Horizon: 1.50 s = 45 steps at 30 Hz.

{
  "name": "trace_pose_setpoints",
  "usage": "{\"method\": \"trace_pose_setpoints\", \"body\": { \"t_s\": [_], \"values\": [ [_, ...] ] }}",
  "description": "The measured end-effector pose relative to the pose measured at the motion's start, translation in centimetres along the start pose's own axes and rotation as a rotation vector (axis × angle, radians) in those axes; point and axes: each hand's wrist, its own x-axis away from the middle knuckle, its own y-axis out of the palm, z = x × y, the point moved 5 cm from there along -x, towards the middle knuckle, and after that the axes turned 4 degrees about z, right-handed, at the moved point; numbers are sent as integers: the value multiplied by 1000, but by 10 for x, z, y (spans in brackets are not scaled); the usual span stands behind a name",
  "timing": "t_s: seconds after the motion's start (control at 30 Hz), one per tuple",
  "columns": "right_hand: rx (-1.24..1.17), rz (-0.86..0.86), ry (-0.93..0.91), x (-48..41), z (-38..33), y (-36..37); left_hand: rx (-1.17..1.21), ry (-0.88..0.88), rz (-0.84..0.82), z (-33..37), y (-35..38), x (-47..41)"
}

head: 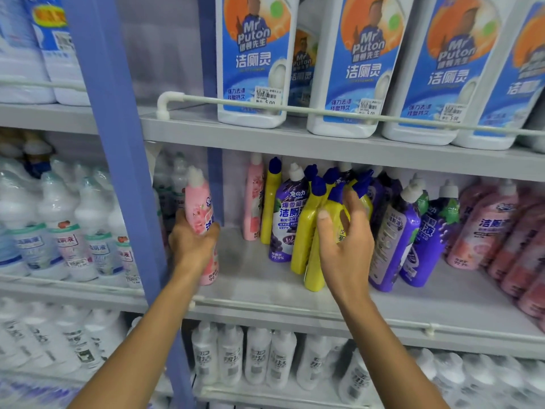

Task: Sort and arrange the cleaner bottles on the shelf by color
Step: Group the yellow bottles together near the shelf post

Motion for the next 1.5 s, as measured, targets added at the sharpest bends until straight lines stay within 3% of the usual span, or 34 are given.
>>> {"method": "trace_pose_setpoints", "body": {
  "t_s": [0.17, 0.3, 0.47, 0.63, 0.73, 1.0, 1.23, 1.3, 1.5],
  "values": [
    [-231, -221, 125, -10, -37, 53, -17, 0, 3, 11, -11, 4],
    [-238, -365, 195, -28, -31, 131, 40, 20, 10, 12, -12, 9],
    [-103, -332, 306, -51, 5, 210, 146, 6, -10, 15, -13, 13],
    [36, -187, 372, -66, 34, 239, 251, -29, -36, 14, -12, 14],
    [110, -230, 421, -67, 60, 254, 272, -58, -31, 11, -10, 13],
    [262, -252, 407, -43, 80, 257, 162, -9, 49, -2, -7, 2],
    [170, -244, 219, -6, 43, 197, 5, 38, 52, -7, -5, 1],
    [191, -241, 239, 11, 36, 177, -2, 35, 39, -8, -4, 1],
    [-105, -281, 323, 36, 39, 158, 52, -15, -8, -13, -2, 2]
  ]
}}
